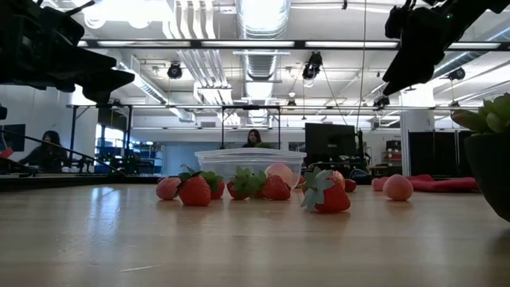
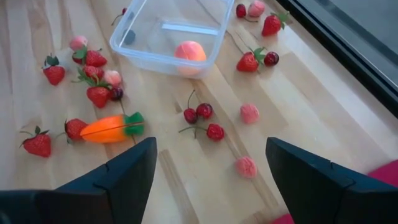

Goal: Pick and placing Produce into tupperware
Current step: Put the pink apricot into the transparent container

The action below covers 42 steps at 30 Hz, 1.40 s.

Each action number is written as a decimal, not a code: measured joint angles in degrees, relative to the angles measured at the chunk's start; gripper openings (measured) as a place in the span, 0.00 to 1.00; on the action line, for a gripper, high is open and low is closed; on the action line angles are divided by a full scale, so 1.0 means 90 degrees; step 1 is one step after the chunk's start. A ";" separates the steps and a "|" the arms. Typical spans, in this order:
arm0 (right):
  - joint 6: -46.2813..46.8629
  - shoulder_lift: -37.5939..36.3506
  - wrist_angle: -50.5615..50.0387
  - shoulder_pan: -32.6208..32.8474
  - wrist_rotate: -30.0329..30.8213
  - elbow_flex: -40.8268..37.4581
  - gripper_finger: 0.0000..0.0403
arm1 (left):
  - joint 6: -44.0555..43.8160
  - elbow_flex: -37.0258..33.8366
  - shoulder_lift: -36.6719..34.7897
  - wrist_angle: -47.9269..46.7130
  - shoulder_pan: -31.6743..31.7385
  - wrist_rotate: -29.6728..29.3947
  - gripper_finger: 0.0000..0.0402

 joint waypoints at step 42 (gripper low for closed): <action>-0.0001 -0.1331 -0.0006 0.0000 -0.0143 0.0000 0.72 | -0.0002 0.0000 0.0000 0.0000 -0.0001 0.0000 0.64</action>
